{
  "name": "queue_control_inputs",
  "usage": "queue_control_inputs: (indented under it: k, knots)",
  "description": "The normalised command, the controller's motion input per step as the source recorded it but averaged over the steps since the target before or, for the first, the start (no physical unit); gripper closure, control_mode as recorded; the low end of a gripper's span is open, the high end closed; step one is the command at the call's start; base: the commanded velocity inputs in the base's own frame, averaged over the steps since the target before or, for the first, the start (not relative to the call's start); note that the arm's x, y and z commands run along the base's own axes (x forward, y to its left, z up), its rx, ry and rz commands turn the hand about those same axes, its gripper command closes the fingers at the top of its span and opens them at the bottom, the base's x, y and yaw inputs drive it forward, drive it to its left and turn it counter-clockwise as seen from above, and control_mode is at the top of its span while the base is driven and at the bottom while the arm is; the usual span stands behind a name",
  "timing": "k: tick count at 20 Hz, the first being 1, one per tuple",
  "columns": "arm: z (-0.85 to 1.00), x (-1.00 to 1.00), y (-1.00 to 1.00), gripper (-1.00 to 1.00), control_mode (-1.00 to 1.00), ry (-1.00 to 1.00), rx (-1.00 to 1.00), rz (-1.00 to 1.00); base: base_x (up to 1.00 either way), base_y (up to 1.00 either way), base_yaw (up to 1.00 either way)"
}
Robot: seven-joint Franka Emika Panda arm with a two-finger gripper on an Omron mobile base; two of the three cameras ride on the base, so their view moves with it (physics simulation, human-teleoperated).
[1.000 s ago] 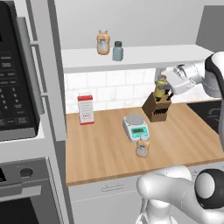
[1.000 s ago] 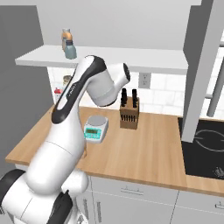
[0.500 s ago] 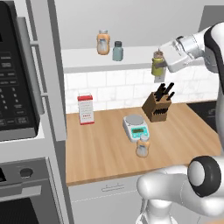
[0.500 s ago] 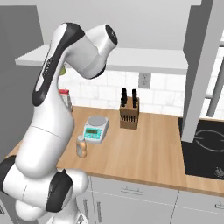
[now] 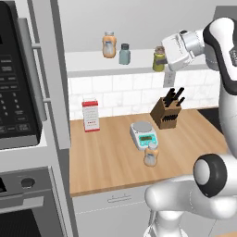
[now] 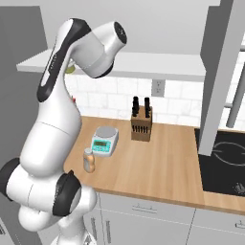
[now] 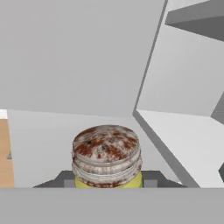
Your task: Put the shaker and condiment bottle from the counter next to their counterparts in the cabinet.
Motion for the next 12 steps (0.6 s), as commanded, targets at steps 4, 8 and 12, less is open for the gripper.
queue_control_inputs:
  k: [4,8,12]
  knots:
    - [0.0,0.09,0.0,1.0,-1.0,0.02,0.01,0.0,0.0,0.0,0.0]
    - [-0.05,0.28,-0.04,1.0,-1.0,0.17,0.14,0.0,0.0,0.0,0.0]
    - [0.0,0.11,-0.01,1.0,-1.0,0.07,0.09,0.0,0.0,0.0,0.0]
